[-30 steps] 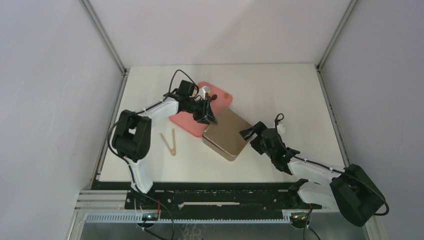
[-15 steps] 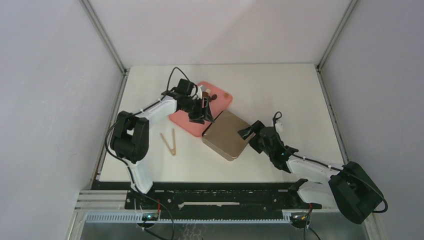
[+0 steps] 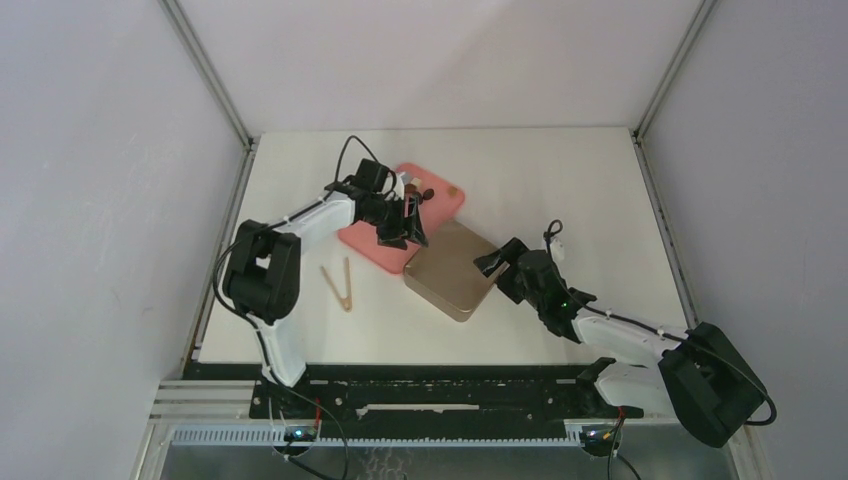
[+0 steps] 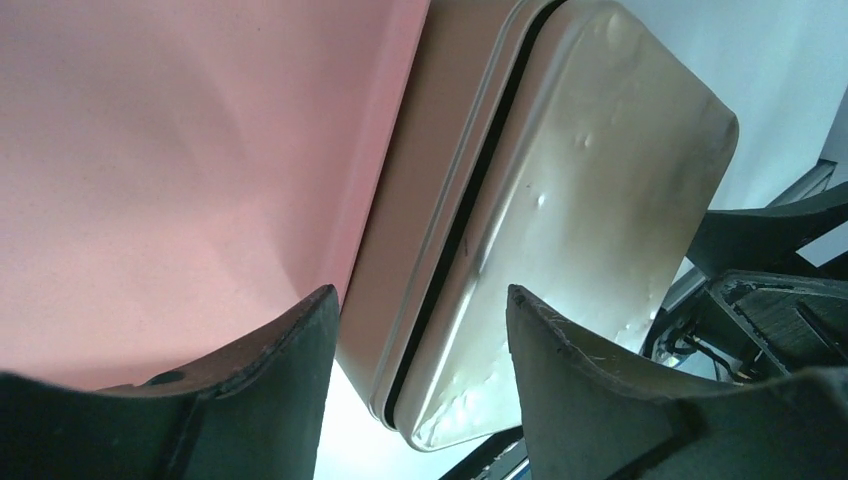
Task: Pack the chocolate
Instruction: Close the box lid on the packing box.
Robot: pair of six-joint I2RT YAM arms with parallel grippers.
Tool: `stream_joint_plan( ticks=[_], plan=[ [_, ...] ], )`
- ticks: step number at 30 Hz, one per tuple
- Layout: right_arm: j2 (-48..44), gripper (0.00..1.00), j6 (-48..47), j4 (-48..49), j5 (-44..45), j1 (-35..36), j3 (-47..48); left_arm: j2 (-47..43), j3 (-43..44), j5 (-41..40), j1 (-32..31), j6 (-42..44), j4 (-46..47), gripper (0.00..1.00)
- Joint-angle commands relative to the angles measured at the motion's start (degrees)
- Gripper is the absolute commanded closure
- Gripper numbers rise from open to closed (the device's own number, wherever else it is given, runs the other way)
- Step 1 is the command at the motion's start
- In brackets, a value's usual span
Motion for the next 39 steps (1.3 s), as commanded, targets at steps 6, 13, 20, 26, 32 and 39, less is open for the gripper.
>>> stream_joint_plan(
  ticks=[6,13,20,26,32,39],
  plan=[
    [1.32,0.15,-0.82,1.62,0.23,1.41,4.17,1.56,1.66,5.97,0.09,0.09,1.81,0.40],
    [1.57,0.16,-1.72,-0.62,1.87,2.49,5.47,0.48,-1.08,9.53,-0.22,-2.61,4.93,0.47],
    [0.90,0.16,-3.08,-3.33,3.64,3.16,6.31,-1.72,-6.49,10.92,-0.62,-7.17,9.52,0.56],
    [0.87,0.17,-4.63,-4.75,5.63,4.15,6.31,-4.63,-11.71,8.93,-0.70,-10.42,13.28,0.62],
    [1.82,0.17,-6.92,-5.96,6.32,4.78,6.30,-7.19,-17.11,6.15,-0.75,-14.57,17.33,0.64],
    [1.44,0.19,-8.79,-6.25,6.00,4.95,6.50,-10.29,-20.59,1.64,-0.62,-15.81,18.29,0.59]
  ],
)
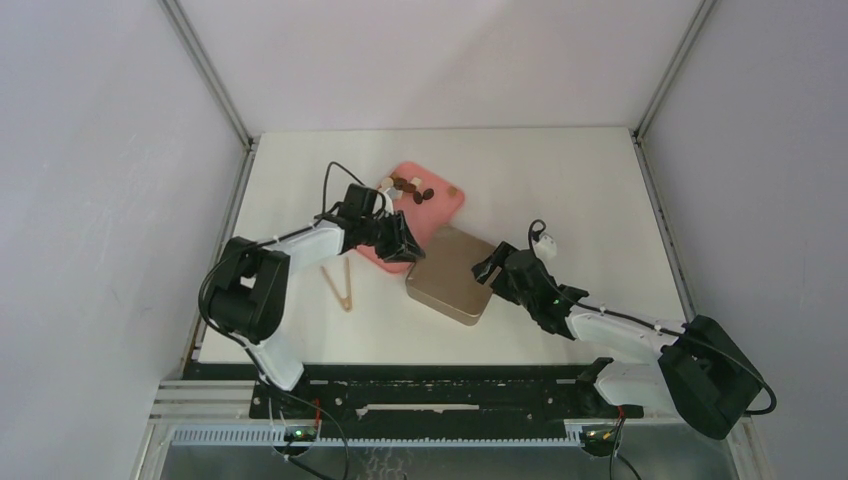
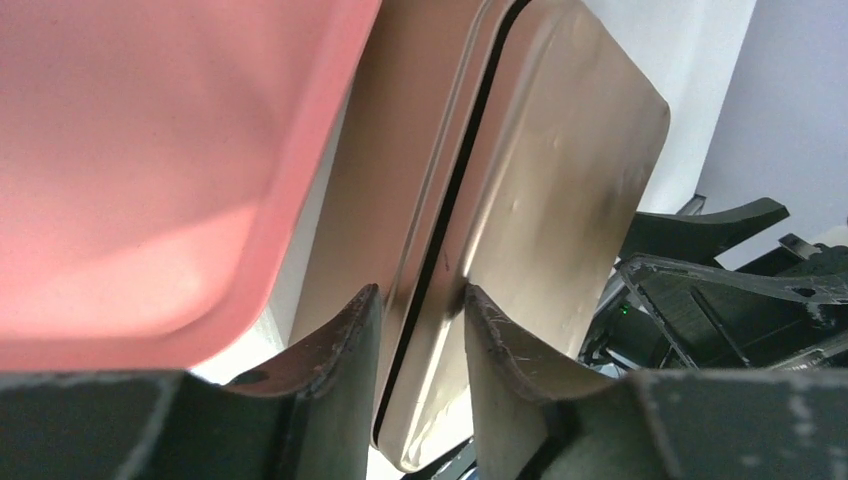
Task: Pack the chocolate
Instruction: Close the box lid on the packing box.
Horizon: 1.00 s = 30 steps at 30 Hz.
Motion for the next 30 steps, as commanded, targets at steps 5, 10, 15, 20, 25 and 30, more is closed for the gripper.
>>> stream_joint_plan(
  ticks=[5,10,15,20,25,30],
  plan=[
    [-1.70,0.19,-2.81,-0.79,0.36,0.69,3.95,-4.59,-2.23,-4.70,-0.33,-1.63,-0.93,0.50],
    [-2.03,0.19,-2.78,-1.84,0.55,0.69,4.95,-6.17,-0.86,-7.84,-0.24,-0.64,-3.90,0.42],
    [-1.41,0.19,-2.72,-1.88,0.76,0.68,5.20,-6.44,-1.06,-8.11,-0.32,-0.18,-4.82,0.41],
    [0.02,0.19,-2.65,-2.17,0.60,1.15,5.20,-7.54,-3.06,-7.60,-0.51,-1.08,-3.27,0.43],
    [0.61,0.20,-2.71,-1.63,0.87,1.56,5.20,-8.83,-5.16,-7.66,-0.82,-1.70,-2.48,0.45],
    [1.19,0.20,-2.85,-2.15,1.05,1.98,5.88,-7.75,-6.21,-5.26,-1.48,-2.31,-0.59,0.48]
  ],
)
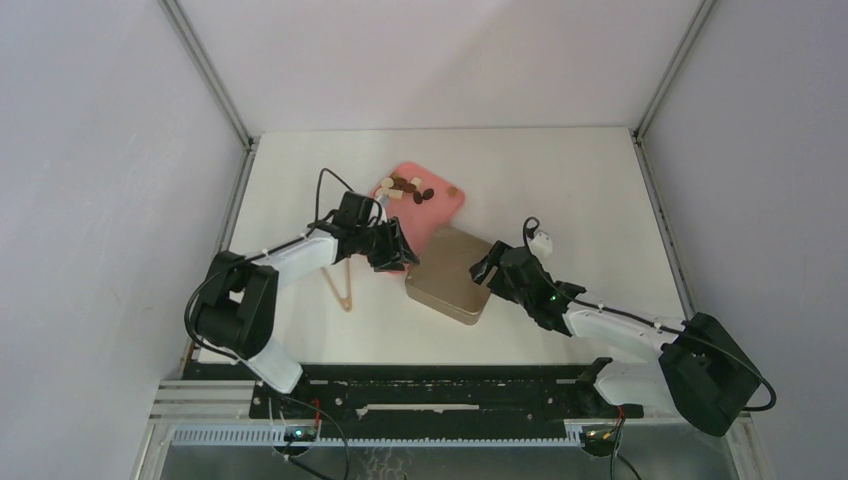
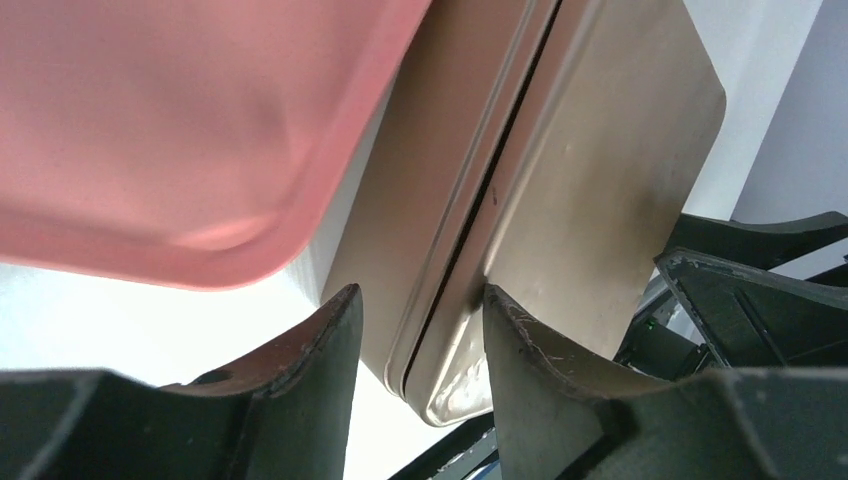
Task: Pack the chocolate
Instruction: Close the box lid on the packing box.
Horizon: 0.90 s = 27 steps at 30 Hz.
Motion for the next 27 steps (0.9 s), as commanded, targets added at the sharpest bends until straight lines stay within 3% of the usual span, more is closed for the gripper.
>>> stream_joint_plan(
  ticks=[1,27],
  plan=[
    [0.63,0.20,-0.88,1.07,0.87,0.89,3.47,-1.36,-1.69,2.15,-1.10,-0.86,3.02,0.49],
    [5.67,0.20,-2.59,-7.16,5.69,4.21,10.93,-6.31,-7.54,7.37,-2.94,-6.48,8.95,0.53]
  ],
)
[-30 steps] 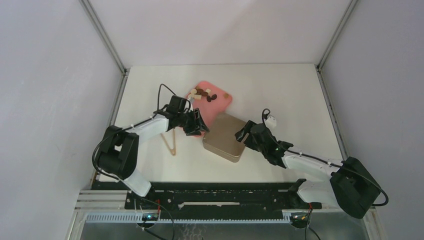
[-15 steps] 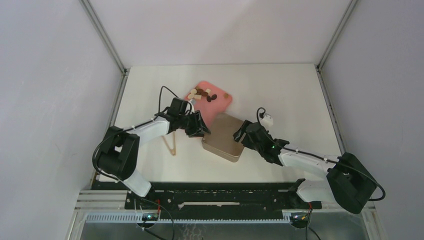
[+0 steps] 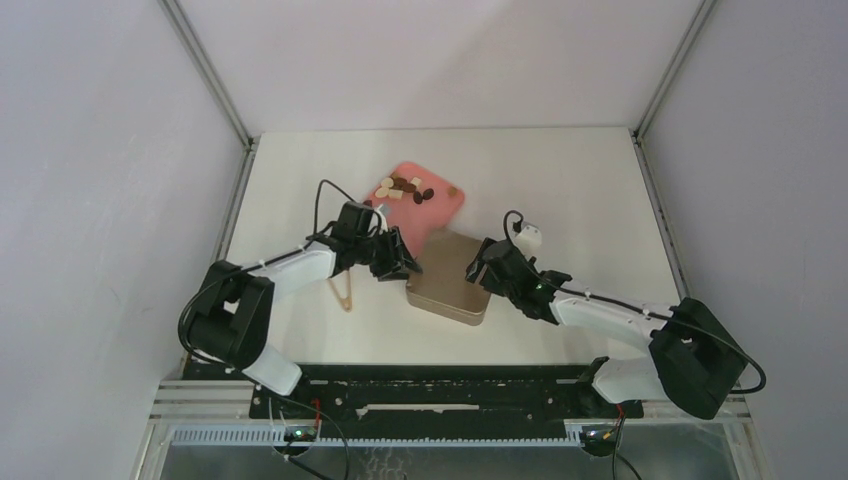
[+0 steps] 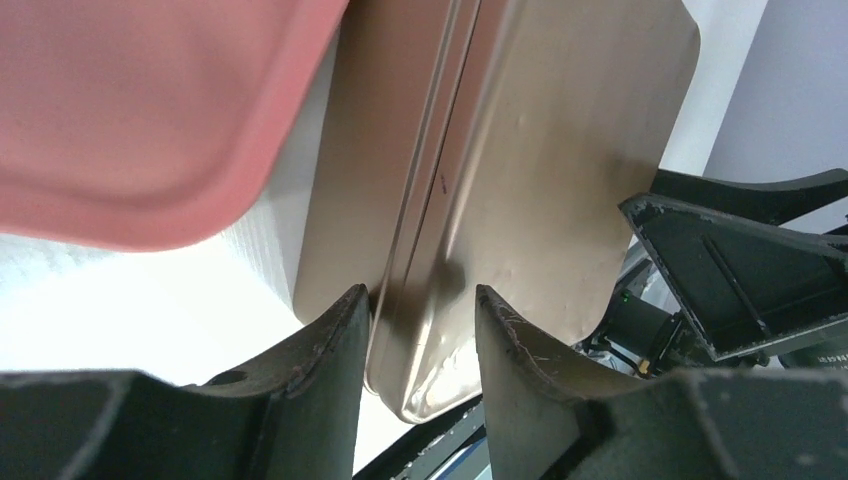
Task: Pack the chocolate
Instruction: Close the box lid on the packing box.
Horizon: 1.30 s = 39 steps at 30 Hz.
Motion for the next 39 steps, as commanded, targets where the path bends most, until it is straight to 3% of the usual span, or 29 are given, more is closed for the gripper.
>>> stream_joint_plan(
  ticks=[1,16,24,39],
  plan=[
    [0.65,0.20,-0.63,1.71,0.98,1.23,3.06,-3.30,-2.36,4.26,-1.45,-3.26,3.97,0.53],
    [0.75,0.18,-0.04,1.71,1.82,2.19,1.43,-3.71,-8.89,0.55,-2.25,-3.13,4.77,0.64],
    [-3.20,0.17,-1.40,8.19,-2.94,0.47,-2.74,-3.45,-12.60,-1.84,-2.25,-3.91,7.04,0.68],
    [-13.74,0.18,0.19,17.49,-15.06,-7.80,-15.06,-1.13,-11.03,-1.71,-2.25,-4.14,7.08,0.69]
  ],
)
